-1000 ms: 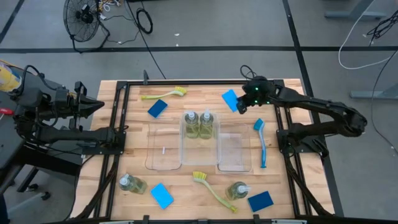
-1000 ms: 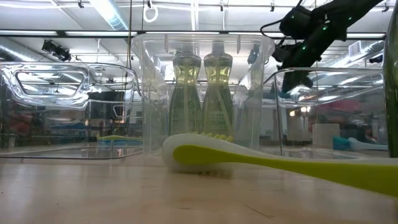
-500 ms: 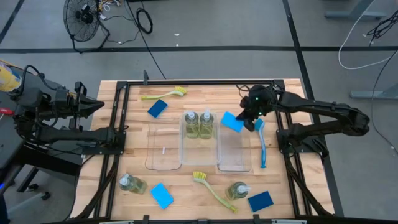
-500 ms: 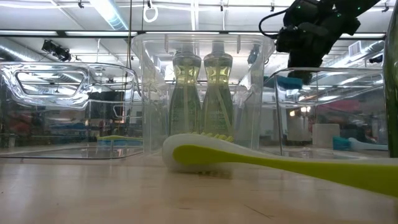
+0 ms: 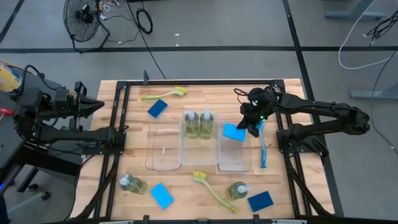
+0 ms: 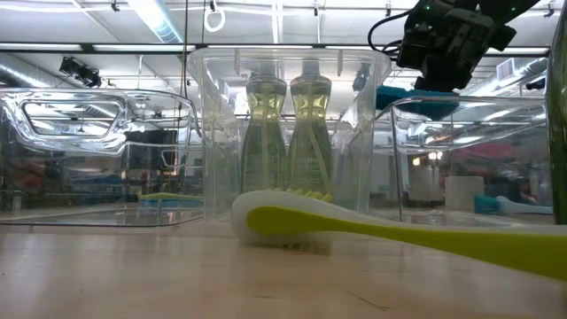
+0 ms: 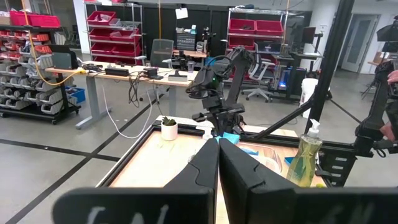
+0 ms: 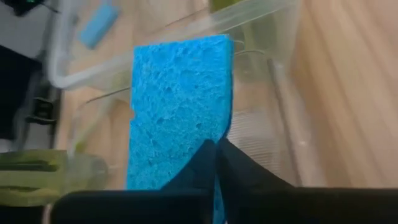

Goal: Pick & Place Kitchen Sink Supplies
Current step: Put the blue sponge wipe into the right transparent bin

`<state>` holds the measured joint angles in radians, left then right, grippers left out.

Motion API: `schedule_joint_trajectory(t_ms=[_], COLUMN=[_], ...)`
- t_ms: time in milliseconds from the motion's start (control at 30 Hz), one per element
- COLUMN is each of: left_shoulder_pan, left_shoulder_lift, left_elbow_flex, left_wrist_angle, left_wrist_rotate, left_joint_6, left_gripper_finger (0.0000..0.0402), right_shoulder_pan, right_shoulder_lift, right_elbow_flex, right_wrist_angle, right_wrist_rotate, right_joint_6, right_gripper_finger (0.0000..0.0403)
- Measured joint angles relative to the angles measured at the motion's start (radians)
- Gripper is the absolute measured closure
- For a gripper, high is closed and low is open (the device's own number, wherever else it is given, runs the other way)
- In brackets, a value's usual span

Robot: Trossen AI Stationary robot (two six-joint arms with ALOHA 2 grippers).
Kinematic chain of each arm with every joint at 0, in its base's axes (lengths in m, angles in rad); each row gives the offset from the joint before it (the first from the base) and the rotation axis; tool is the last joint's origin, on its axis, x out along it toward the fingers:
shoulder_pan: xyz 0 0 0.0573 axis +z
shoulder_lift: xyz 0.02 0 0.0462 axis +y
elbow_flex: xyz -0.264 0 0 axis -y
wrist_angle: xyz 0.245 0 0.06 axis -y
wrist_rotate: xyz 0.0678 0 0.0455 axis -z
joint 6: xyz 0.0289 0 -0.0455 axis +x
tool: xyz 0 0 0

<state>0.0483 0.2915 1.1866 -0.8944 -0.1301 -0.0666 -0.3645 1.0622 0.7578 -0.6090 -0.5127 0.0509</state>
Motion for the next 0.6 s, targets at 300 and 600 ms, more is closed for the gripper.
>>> schedule_joint_trajectory(t_ms=[300, 600], left_shoulder_pan=[0.000, 0.000], left_shoulder_lift=[0.000, 0.000], left_elbow_flex=[0.000, 0.000], left_wrist_angle=[0.000, 0.000], left_wrist_rotate=[0.000, 0.000], left_joint_6=[0.000, 0.000], left_gripper_finger=[0.0383, 0.0383], right_shoulder_pan=[0.000, 0.000], right_shoulder_lift=[0.000, 0.000], right_elbow_flex=[0.000, 0.000], right_wrist_angle=[-0.007, -0.017], right_wrist_rotate=[0.033, 0.133], right_joint_6=[0.020, 0.008], right_gripper_finger=[0.0255, 0.0187])
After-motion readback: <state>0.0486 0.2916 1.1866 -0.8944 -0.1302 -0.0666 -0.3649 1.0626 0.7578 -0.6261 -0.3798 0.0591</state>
